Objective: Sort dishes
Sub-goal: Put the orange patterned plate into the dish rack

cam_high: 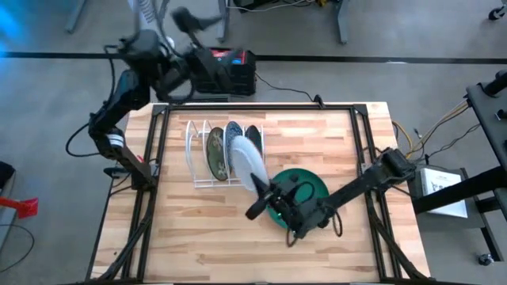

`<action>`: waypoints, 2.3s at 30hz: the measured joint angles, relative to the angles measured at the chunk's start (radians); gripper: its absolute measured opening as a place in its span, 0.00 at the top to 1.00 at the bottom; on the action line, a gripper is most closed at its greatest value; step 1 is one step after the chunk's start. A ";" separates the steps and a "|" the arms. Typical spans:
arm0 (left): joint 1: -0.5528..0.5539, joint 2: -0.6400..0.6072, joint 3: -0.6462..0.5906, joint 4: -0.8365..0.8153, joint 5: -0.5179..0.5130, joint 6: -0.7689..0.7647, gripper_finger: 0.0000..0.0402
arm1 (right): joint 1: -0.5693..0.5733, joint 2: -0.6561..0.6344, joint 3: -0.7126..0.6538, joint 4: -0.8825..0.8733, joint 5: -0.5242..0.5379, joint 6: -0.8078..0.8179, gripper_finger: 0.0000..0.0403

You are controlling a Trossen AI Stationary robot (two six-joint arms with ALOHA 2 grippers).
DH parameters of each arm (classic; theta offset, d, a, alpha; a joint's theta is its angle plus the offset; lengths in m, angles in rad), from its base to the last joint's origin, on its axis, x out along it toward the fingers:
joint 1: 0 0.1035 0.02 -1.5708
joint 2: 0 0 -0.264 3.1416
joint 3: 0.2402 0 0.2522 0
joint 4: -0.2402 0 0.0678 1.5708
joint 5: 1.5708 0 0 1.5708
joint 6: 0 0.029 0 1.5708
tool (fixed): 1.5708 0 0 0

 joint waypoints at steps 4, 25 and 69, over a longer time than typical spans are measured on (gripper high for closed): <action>0.004 -0.039 0.000 0.082 -0.061 0.041 0.19 | -0.025 0.089 0.014 0.324 -0.153 -0.166 0.98; 0.025 -0.079 -0.002 0.176 -0.106 -0.008 0.19 | -0.079 0.649 0.858 0.413 -0.227 -0.707 0.98; 0.026 -0.077 -0.015 0.092 -0.107 -0.080 0.19 | -0.179 0.764 0.993 0.037 -0.143 -0.386 0.98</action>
